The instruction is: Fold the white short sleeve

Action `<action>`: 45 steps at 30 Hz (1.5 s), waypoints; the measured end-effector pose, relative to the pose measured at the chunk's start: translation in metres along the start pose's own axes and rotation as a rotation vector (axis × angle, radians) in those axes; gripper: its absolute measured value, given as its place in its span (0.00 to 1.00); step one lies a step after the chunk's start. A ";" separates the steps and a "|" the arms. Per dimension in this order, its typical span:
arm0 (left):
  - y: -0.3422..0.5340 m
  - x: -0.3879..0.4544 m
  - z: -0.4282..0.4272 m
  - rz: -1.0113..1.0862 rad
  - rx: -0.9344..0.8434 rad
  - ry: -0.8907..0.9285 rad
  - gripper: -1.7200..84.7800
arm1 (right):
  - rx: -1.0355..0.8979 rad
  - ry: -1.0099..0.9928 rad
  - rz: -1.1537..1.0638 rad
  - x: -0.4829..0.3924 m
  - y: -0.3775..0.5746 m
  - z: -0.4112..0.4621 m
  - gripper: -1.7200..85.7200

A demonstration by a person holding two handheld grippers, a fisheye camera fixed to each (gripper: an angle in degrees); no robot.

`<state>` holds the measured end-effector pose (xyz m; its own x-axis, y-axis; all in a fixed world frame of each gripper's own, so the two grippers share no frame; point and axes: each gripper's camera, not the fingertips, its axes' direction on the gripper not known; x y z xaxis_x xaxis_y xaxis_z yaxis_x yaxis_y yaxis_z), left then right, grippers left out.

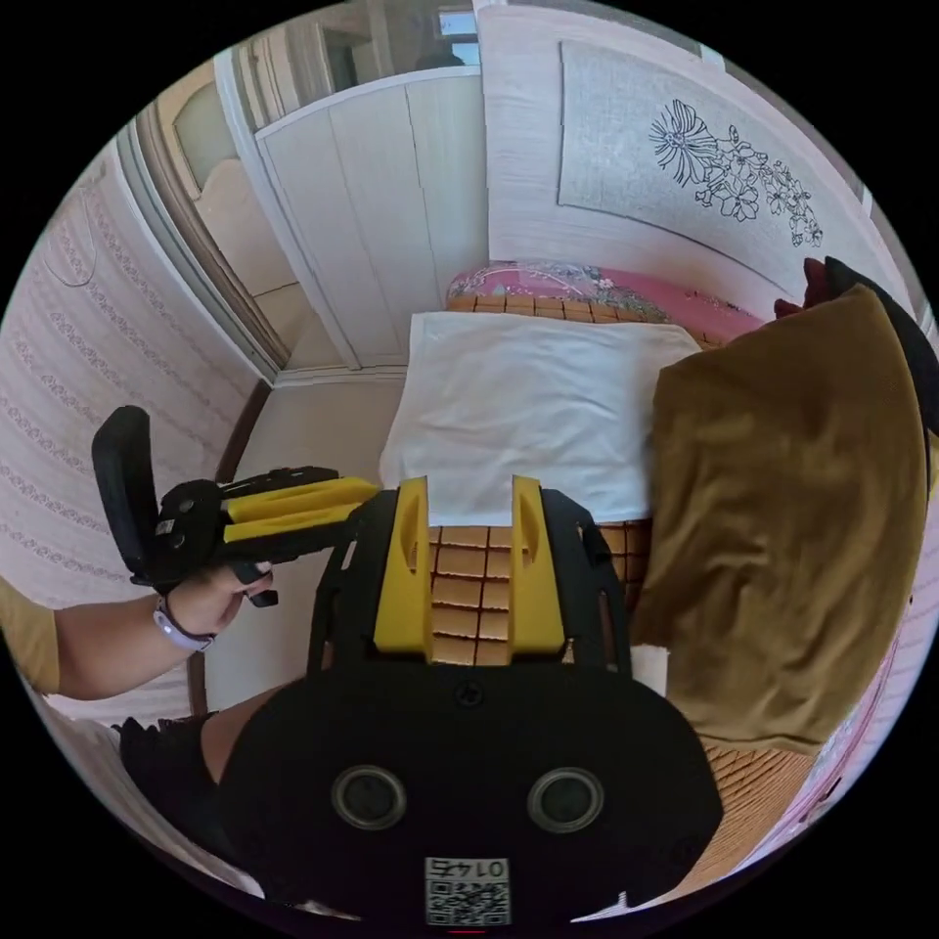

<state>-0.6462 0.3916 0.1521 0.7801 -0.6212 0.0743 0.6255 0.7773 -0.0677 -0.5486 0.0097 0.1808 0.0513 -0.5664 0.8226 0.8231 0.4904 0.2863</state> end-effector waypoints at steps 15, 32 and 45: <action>-0.133 0.113 -0.170 0.220 0.571 0.259 0.01 | 0.526 -0.163 0.084 0.080 0.007 -0.267 0.02; -0.030 0.461 -0.169 0.856 0.180 0.908 0.01 | 0.691 0.125 0.422 0.074 0.440 -0.481 0.03; 0.132 0.540 0.079 0.708 -0.595 0.775 0.01 | 0.330 0.078 1.208 0.046 0.741 -0.342 0.09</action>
<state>-0.1438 0.1663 0.2622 0.6279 -0.1289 -0.7676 -0.1944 0.9290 -0.3150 0.2571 0.1208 0.2626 0.7156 0.3275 0.6170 0.0474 0.8585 -0.5106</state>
